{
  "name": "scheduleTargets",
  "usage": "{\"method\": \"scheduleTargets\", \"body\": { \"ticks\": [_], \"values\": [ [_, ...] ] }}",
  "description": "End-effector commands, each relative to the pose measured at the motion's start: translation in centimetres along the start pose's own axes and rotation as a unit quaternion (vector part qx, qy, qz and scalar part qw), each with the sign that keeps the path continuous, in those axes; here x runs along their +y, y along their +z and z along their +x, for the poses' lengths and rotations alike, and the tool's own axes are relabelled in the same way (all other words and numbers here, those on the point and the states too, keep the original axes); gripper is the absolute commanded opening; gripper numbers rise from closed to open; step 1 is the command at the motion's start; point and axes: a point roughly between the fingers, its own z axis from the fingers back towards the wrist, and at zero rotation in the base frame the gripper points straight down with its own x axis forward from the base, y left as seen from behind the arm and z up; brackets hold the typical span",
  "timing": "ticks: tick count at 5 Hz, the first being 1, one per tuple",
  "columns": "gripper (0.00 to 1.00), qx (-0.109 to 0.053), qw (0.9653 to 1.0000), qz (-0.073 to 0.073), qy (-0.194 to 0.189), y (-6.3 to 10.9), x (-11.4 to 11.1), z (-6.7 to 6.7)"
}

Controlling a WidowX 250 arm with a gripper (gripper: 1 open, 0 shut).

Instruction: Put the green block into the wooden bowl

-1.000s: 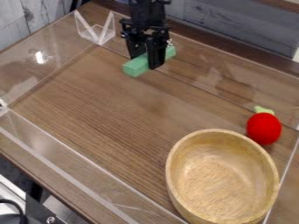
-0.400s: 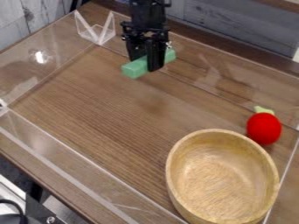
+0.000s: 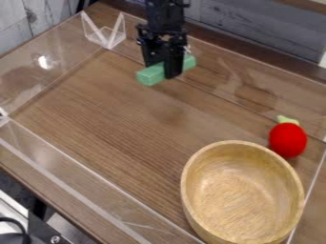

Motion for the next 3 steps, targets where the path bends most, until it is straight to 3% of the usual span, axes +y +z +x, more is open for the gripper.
{"method": "scheduleTargets", "body": {
  "ticks": [1,3],
  "values": [
    [0.0,-0.033,0.9983,0.022,-0.042,1.4,-1.6,1.9],
    [0.0,-0.041,0.9979,0.029,-0.042,1.9,-0.7,3.1]
  ]
}}
